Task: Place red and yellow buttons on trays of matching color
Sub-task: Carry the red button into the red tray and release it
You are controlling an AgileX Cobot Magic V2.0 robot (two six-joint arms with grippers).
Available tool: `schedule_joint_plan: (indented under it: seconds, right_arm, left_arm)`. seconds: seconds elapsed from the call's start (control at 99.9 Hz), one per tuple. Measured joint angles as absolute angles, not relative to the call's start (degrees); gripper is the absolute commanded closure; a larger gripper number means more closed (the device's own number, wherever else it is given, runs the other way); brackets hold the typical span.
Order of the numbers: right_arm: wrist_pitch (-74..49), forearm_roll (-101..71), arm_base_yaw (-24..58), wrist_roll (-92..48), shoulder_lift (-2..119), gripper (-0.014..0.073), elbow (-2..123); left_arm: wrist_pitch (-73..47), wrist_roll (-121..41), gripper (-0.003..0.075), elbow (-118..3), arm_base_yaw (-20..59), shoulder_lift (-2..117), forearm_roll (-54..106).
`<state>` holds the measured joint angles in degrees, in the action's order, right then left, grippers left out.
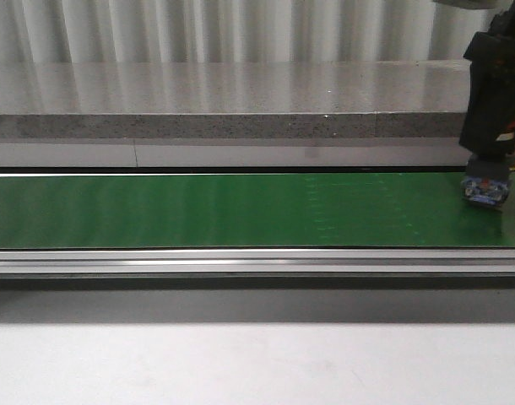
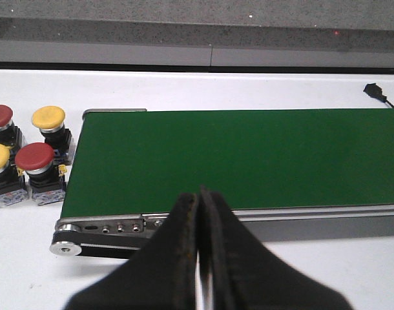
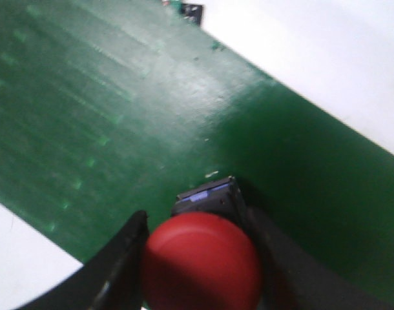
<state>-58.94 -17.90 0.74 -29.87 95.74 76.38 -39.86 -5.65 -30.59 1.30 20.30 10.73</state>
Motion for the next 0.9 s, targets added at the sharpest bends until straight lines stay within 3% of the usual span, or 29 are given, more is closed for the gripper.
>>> schedule_joint_plan:
  seconds: [0.59,0.901]
  right_arm:
    - [-52.35,-17.90,-21.02,-17.30,93.90,0.0545,76.38]
    - [-49.90,-17.02,-27.49,-11.45,96.91,0.0545,76.38]
  left_arm:
    - [-39.86,-5.65,0.0740,-30.59,1.30,20.27,10.73]
    - [-39.86,-5.65,0.0740,-30.59,1.30,20.27,10.73]
